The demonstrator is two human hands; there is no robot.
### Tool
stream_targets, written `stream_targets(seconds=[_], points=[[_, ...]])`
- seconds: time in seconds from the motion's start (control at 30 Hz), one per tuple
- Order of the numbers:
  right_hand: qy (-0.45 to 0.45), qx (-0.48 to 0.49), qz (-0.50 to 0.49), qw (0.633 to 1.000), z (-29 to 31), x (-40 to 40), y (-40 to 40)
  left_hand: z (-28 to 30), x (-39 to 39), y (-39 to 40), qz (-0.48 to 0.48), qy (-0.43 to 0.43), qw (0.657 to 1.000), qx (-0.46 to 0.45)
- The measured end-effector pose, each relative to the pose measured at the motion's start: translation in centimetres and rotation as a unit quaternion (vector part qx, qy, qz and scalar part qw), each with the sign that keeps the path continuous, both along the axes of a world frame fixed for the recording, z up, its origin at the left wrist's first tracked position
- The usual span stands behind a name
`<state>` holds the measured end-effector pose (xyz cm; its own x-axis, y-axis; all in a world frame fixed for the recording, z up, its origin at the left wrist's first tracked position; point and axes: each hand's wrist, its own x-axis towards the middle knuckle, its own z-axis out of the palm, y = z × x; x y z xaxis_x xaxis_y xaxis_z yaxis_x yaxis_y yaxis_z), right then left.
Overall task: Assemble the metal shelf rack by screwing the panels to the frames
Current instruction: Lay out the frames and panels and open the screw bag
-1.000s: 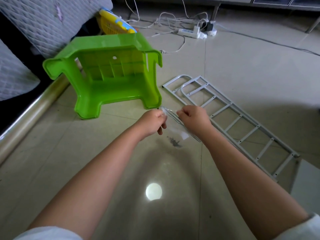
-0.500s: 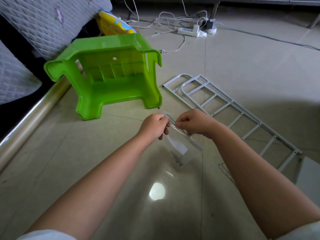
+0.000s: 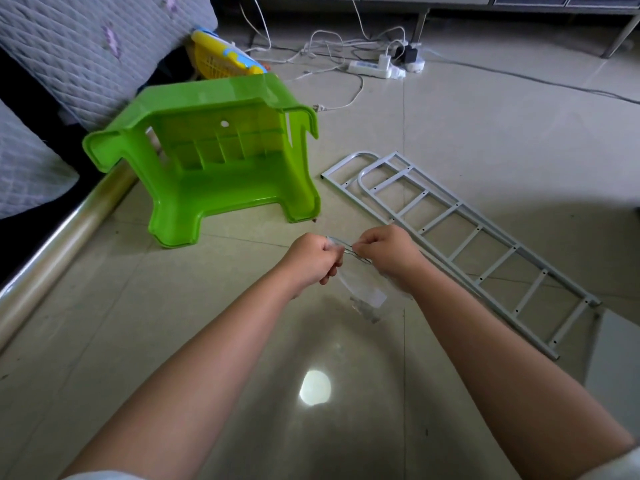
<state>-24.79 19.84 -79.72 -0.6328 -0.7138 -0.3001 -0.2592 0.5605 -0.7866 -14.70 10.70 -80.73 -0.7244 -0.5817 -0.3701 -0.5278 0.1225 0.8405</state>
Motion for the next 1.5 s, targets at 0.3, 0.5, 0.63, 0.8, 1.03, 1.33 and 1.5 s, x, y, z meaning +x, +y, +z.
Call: stream_targets(seconds=[0.3,0.5,0.63,0.8,1.03,1.33,1.5], points=[[0.155,0.082,0.108,0.979,0.6,-2.6,1.1,0.3,-0.6,0.4,-0.003,-0.048,0.994,-0.098],[0.141,0.201,0.232,0.941,0.2,-1.6,1.0,-0.6,-0.3,-0.1,0.081,-0.03,0.996,-0.029],[0.076,0.188,0.209,0.957,-0.5,-0.9,0.6,-0.8,-0.4,0.0,0.125,-0.021,0.992,-0.014],[0.058,0.196,0.235,0.95,-0.2,-1.5,0.9,-1.8,-0.4,1.4,0.12,-0.058,0.987,0.087],[0.042,0.209,0.17,0.962,-0.8,-2.0,1.3,-3.5,-0.6,2.7,0.071,-0.078,0.99,0.099],[0.002,0.199,0.007,0.98,-1.0,-3.7,1.9,-4.3,1.1,-1.3,0.079,-0.151,0.98,-0.103],[-0.024,0.148,0.012,0.989,-0.9,-3.3,1.6,-3.9,1.1,-1.6,0.096,-0.158,0.981,0.055]])
